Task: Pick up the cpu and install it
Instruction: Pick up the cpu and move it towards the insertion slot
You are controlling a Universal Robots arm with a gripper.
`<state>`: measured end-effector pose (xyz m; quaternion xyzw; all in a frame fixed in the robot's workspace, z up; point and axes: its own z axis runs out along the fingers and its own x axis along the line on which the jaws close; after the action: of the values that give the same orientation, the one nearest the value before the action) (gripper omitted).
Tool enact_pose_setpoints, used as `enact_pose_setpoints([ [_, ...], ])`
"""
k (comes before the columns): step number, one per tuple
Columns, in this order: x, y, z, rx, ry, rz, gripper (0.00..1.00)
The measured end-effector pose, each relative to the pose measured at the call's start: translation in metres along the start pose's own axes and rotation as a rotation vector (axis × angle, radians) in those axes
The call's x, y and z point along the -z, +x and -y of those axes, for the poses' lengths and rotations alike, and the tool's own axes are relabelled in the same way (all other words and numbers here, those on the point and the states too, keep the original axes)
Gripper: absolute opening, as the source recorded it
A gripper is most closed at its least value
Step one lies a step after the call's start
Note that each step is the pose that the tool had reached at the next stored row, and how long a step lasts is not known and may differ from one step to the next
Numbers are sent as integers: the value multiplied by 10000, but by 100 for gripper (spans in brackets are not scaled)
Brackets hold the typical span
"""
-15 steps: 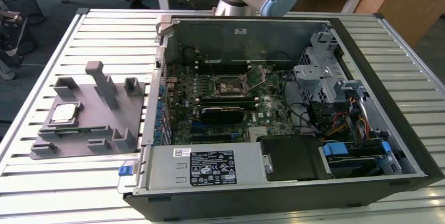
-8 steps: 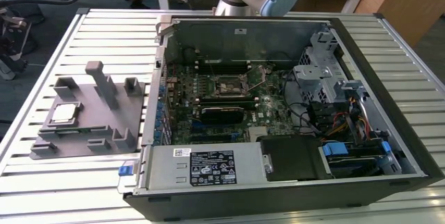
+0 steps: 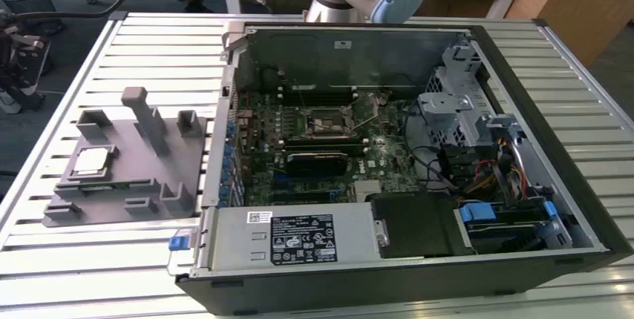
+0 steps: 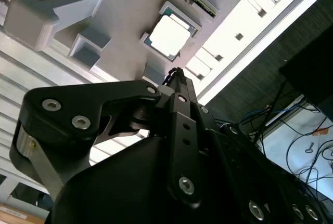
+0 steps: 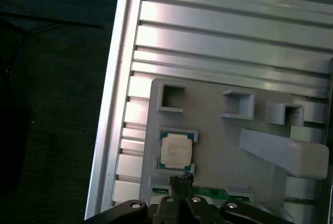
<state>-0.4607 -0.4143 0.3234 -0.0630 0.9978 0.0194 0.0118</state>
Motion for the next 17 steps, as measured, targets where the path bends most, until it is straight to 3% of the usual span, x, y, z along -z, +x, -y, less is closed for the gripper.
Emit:
enact_pose_setpoints([
  [5,-93,3,11,25,-10,-60,17],
  [6,-113,3,12,33,-11,-62,23],
  [7,-131,4,13,37,-11,-63,23],
  [10,-184,6,14,43,-11,-68,41],
  [12,-220,6,16,45,-12,-72,41],
  [13,-238,7,16,46,-12,-72,47],
  [17,-311,8,19,106,-14,-75,47],
])
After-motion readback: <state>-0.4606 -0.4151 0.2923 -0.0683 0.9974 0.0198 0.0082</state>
